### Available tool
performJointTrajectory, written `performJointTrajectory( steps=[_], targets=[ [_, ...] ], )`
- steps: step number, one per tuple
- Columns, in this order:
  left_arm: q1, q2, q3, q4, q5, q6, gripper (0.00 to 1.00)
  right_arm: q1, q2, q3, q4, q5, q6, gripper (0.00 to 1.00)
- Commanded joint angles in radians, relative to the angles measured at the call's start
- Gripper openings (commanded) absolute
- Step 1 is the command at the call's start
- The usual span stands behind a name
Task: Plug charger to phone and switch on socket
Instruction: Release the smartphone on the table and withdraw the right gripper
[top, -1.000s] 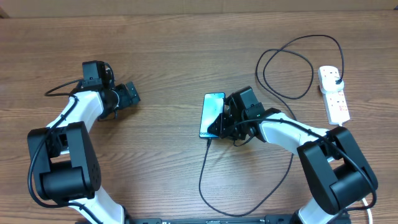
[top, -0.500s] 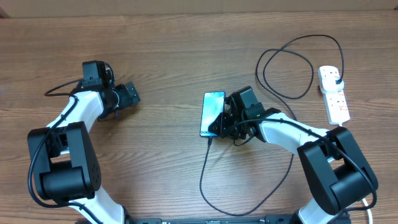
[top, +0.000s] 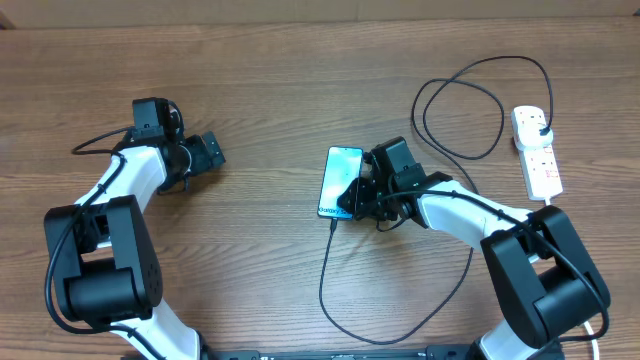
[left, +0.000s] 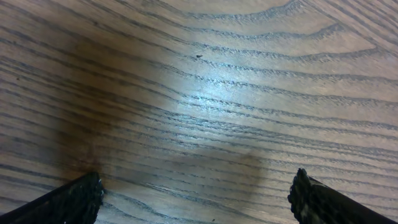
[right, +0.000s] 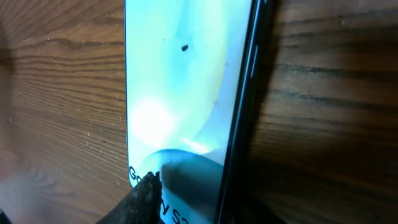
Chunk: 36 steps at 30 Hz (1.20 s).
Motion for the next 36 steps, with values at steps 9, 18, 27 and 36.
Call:
performJointTrajectory(
  steps=[9, 18, 27, 36],
  targets=[
    [0.006, 0.056, -0.042, -0.026, -0.039, -0.003, 1.0, 0.001, 0.008, -0.004, -0.012, 0.09, -0.008, 0.36],
    [0.006, 0.056, -0.042, -0.026, -0.039, -0.003, 1.0, 0.001, 0.008, -0.004, -0.043, 0.18, 0.0, 0.35],
    [0.006, 0.056, -0.042, -0.026, -0.039, -0.003, 1.0, 0.0, 0.008, -0.004, -0.065, 0.265, 0.03, 0.63],
    [0.006, 0.056, -0.042, -0.026, -0.039, -0.003, 1.0, -0.01, -0.003, 0.014, -0.115, 0.238, 0.026, 0.87]
  ],
)
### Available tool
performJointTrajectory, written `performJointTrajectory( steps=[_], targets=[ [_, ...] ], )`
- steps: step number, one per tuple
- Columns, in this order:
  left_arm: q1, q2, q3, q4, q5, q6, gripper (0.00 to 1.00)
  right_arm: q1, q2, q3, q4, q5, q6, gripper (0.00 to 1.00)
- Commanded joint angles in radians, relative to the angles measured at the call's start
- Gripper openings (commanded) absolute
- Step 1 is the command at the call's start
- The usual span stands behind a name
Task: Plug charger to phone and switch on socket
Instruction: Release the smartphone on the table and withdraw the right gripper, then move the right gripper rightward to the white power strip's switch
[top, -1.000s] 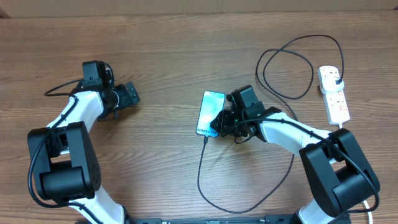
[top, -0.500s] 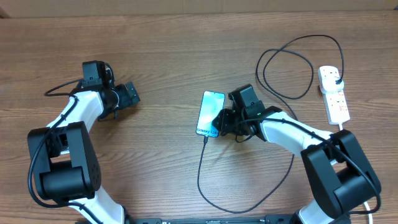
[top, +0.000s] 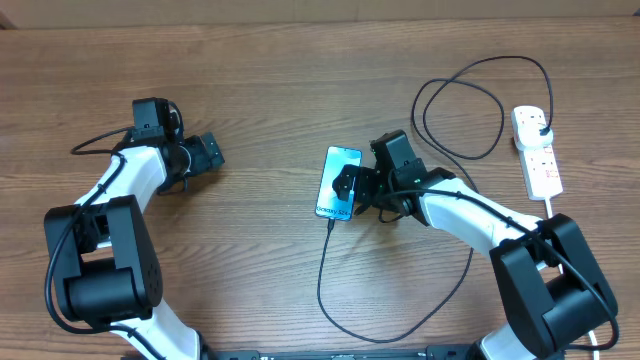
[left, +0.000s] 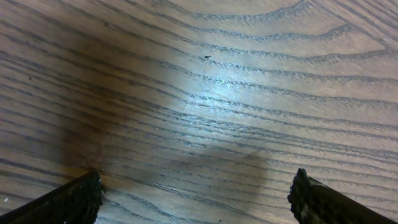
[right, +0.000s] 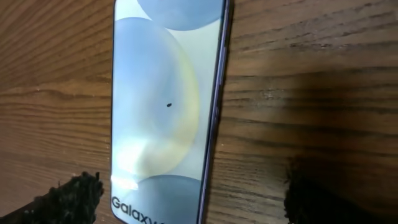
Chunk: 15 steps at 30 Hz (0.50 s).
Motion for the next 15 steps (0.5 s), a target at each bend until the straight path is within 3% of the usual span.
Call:
performJointTrajectory(
  steps=[1, 5, 10, 15],
  targets=[
    [0.006, 0.056, -0.042, -0.026, -0.021, -0.003, 1.0, -0.026, 0.022, 0.0, -0.098, 0.053, 0.004, 0.8],
    [0.006, 0.056, -0.042, -0.026, -0.021, -0.003, 1.0, -0.073, -0.048, 0.134, -0.29, 0.061, 0.003, 0.77],
    [0.006, 0.056, -0.042, -0.026, -0.021, -0.003, 1.0, -0.148, -0.082, 0.365, -0.609, 0.161, 0.003, 1.0],
    [0.006, 0.056, -0.042, -0.026, -0.021, -0.003, 1.0, -0.251, -0.081, 0.469, -0.756, 0.353, 0.004, 1.0]
  ],
)
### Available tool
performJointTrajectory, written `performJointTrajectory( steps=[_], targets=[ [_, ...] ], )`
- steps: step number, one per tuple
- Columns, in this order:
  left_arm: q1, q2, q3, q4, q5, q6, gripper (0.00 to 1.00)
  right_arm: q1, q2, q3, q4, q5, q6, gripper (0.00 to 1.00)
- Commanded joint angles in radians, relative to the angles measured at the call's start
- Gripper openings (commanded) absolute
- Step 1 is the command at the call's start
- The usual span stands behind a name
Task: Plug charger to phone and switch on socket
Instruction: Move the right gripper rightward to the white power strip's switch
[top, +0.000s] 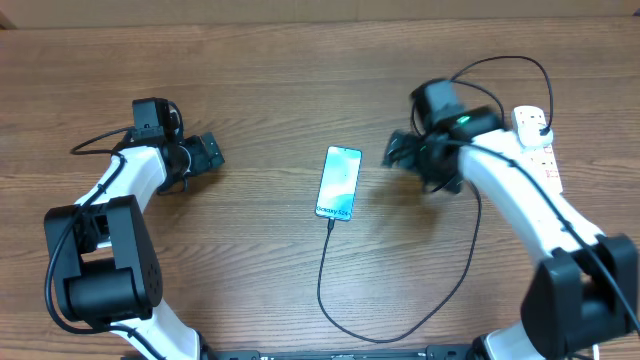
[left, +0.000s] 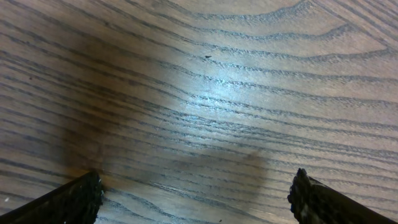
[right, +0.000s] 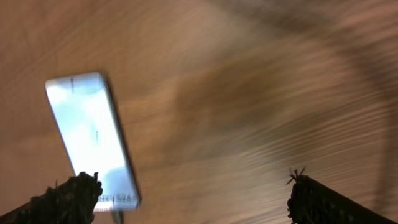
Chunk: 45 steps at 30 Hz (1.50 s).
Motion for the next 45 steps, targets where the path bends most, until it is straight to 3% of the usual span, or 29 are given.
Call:
performJointTrajectory(
  steps=[1, 12, 24, 33, 45],
  targets=[
    [0.006, 0.056, -0.041, -0.025, -0.021, -0.003, 1.0, -0.085, -0.026, 0.034, -0.027, 0.19, 0.0, 1.0],
    [0.006, 0.056, -0.042, -0.025, -0.021, -0.003, 1.0, -0.406, -0.002, 0.034, 0.007, 0.246, 0.0, 1.0],
    [0.006, 0.056, -0.042, -0.025, -0.021, -0.003, 1.0, -0.622, 0.054, -0.016, 0.156, 0.256, 0.027, 1.0],
    [0.006, 0.056, -0.042, -0.025, -0.021, -0.003, 1.0, -0.716, 0.151, -0.016, 0.238, 0.229, 0.03, 1.0],
    [0.006, 0.056, -0.042, -0.025, -0.021, -0.003, 1.0, -0.722, 0.222, -0.016, 0.352, 0.231, 0.025, 1.0]
  ],
)
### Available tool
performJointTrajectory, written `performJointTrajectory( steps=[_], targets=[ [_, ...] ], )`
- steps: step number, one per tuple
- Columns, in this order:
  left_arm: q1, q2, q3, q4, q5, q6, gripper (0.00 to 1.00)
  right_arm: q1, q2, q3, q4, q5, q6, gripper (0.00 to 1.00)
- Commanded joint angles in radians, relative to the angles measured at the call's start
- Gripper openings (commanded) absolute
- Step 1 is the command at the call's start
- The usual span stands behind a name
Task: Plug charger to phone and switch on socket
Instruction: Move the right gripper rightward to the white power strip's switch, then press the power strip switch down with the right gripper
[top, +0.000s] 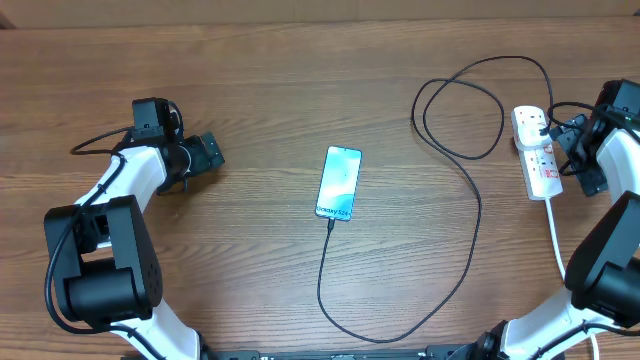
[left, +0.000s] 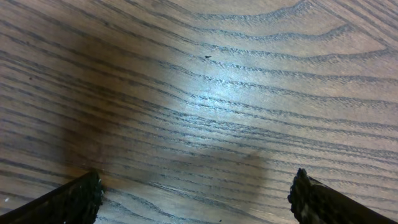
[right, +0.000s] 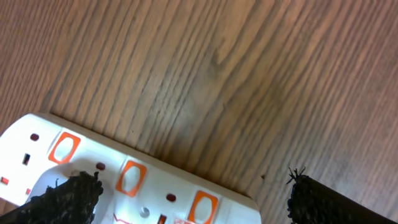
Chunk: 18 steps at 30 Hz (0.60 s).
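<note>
The phone (top: 340, 183) lies screen up at the table's middle, with the black charger cable (top: 470, 210) plugged into its near end and looping round to the white socket strip (top: 535, 152) at the far right. My right gripper (top: 575, 152) hangs open just right of the strip. In the right wrist view the strip (right: 124, 180) shows orange switches between the spread fingertips (right: 81, 193) of the right gripper (right: 193, 199). My left gripper (top: 210, 150) rests open at the far left; the left wrist view shows the left gripper (left: 196, 193) over bare wood.
The cable's loop (top: 460, 110) lies on the wood between phone and strip. The strip's white lead (top: 552, 225) runs toward the near edge on the right. The wooden table (top: 250, 90) spreads around them.
My right gripper has moved from mid-table, right of the phone, to the socket strip at the far right edge. It stays open. The left arm has not moved.
My right gripper was first at the phone's near end by the plug. Then it stood open beside the phone, the cable in the phone. Then it was away from the phone toward the right, and now it is at the socket strip.
</note>
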Motion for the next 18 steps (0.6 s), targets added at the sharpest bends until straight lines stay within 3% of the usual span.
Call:
performJointTrajectory(
  steps=[1, 18],
  targets=[
    [0.006, 0.056, -0.042, -0.026, -0.021, -0.003, 1.0, -0.002, 0.043, -0.005, 0.013, 0.003, 0.002, 1.0],
    [0.006, 0.056, -0.042, -0.026, -0.021, -0.003, 1.0, -0.001, 0.122, -0.005, 0.003, -0.105, -0.006, 1.0]
  ],
)
